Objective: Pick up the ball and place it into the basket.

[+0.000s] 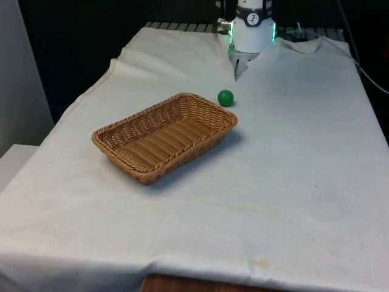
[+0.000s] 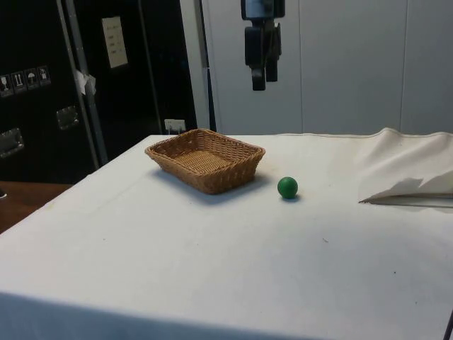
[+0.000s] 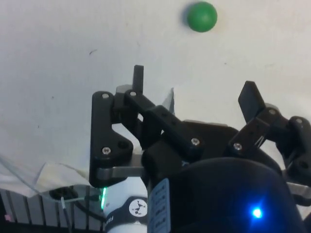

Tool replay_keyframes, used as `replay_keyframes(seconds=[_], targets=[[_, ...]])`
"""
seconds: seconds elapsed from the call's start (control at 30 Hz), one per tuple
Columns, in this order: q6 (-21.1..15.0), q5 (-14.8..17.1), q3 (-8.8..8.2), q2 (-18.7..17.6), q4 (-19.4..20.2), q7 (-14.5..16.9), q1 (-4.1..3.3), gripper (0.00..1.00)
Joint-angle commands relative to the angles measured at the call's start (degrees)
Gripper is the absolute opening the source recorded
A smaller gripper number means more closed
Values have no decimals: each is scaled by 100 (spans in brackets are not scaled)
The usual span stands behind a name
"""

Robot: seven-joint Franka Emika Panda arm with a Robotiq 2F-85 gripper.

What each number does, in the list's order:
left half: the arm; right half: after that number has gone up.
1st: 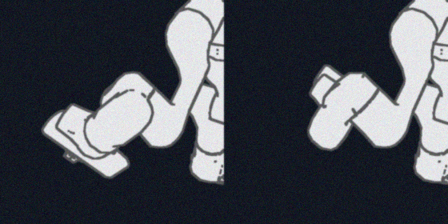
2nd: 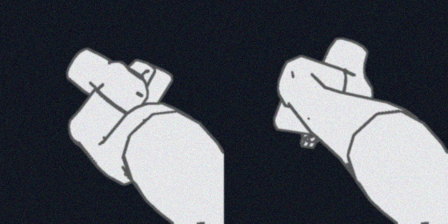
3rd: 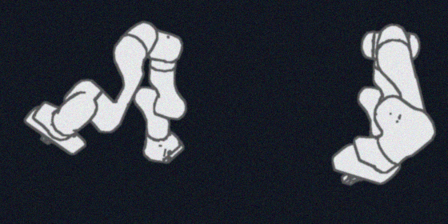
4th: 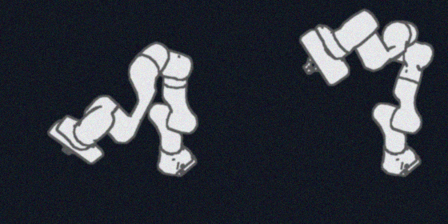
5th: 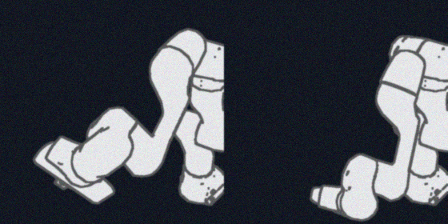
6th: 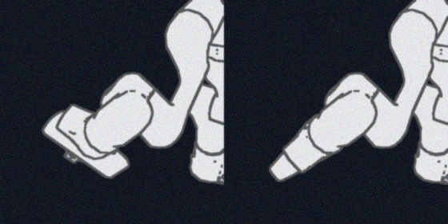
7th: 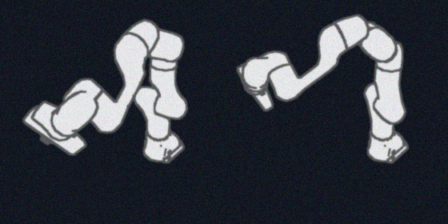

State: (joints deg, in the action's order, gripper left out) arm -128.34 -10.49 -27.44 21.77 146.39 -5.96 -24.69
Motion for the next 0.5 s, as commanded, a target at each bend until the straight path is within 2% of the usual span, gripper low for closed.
replay_keyframes(seconds=[0.0, 0.03, 0.1, 0.3, 0.33, 0.37, 0.47], targets=[[-126, 11, -34, 6, 74, 40, 0, 100], [0, 0, 0, 0, 0, 0, 0, 100], [-241, 23, -69, -6, 160, 63, -6, 100], [-619, 63, -212, -40, 424, 183, -23, 100], [-579, 11, -189, -40, 413, 143, 0, 100], [-665, 74, -229, -57, 447, 201, -29, 100], [-808, 126, -281, -115, 516, 258, -46, 100]])
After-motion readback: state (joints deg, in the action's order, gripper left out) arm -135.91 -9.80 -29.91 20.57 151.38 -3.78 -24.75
